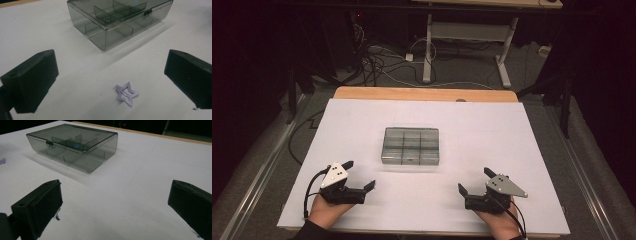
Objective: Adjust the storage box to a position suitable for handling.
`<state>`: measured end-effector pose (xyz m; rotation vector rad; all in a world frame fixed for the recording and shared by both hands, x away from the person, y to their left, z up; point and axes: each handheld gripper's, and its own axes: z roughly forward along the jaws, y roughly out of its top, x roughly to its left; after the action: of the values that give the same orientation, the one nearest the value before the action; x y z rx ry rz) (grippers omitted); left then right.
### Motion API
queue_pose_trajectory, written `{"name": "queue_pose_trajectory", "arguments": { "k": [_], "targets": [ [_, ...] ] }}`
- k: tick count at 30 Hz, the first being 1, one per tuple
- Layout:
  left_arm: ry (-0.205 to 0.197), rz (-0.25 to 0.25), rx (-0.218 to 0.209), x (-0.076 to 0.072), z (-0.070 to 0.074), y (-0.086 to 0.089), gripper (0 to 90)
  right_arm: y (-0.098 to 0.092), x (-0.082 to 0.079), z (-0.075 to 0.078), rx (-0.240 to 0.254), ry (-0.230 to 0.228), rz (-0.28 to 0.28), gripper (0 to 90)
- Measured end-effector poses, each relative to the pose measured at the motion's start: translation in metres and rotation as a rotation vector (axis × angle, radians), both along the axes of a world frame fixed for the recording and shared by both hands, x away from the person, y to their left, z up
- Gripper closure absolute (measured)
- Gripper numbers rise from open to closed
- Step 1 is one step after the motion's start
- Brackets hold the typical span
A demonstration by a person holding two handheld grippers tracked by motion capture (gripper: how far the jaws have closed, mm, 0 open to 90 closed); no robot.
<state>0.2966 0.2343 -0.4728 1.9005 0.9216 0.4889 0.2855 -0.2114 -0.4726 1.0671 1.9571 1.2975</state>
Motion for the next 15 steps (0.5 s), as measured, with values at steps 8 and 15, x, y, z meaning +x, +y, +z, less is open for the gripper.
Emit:
{"name": "queue_pose_trajectory", "arguments": {
  "k": [8,15],
  "targets": [
    [0.004,0.004,-0.01,0.0005,-0.0039,0.0061,14.3,0.0,-0.0006,0.0001,0.002,-0.003,-0.001,0.3],
    [0.029,-0.009,-0.021,0.0014,-0.0043,0.0057,19.9,0.0,-0.001,0.0005,0.002,-0.009,0.001,0.3]
  ]
}}
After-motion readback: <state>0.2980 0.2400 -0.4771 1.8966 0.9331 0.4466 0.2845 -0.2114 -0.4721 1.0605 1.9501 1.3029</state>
